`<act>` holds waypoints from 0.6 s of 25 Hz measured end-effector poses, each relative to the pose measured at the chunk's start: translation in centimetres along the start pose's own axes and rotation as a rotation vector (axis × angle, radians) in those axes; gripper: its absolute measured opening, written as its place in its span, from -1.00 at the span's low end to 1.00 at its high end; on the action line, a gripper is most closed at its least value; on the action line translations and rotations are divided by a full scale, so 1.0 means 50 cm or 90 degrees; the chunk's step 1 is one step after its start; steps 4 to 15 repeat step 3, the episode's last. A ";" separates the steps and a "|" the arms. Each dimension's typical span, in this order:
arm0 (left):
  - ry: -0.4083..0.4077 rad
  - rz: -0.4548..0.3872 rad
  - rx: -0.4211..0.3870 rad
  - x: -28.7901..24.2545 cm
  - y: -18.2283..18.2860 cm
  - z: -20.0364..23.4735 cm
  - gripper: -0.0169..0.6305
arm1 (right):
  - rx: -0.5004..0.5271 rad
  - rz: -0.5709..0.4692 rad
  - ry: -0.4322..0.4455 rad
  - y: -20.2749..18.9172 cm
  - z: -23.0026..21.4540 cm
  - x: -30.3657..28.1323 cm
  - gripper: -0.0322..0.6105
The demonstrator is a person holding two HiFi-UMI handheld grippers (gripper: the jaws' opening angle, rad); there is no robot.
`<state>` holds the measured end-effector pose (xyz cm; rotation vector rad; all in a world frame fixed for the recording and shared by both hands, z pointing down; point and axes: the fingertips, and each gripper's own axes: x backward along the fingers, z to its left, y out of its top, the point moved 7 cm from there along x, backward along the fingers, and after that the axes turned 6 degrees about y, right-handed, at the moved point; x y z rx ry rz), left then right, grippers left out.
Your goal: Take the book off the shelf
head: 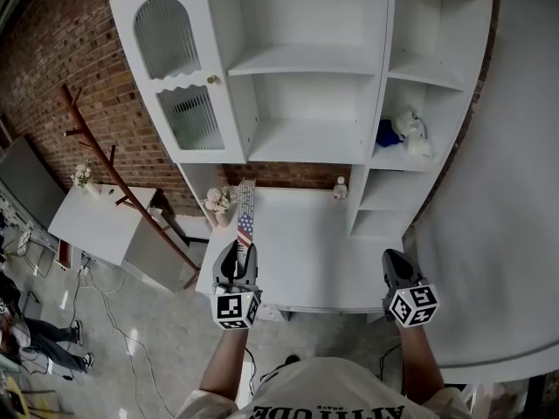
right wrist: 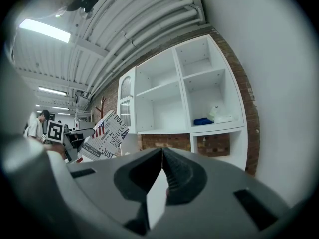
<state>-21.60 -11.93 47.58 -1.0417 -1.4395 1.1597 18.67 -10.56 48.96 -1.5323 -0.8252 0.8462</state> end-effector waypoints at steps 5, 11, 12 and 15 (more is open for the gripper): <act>-0.001 0.000 0.000 -0.003 -0.002 0.004 -0.46 | -0.001 -0.002 -0.001 -0.001 0.001 -0.004 -0.80; -0.001 0.000 0.000 -0.003 -0.002 0.004 -0.46 | -0.001 -0.002 -0.001 -0.001 0.001 -0.004 -0.80; -0.001 0.000 0.000 -0.003 -0.002 0.004 -0.46 | -0.001 -0.002 -0.001 -0.001 0.001 -0.004 -0.80; -0.001 0.000 0.000 -0.003 -0.002 0.004 -0.46 | -0.001 -0.002 -0.001 -0.001 0.001 -0.004 -0.80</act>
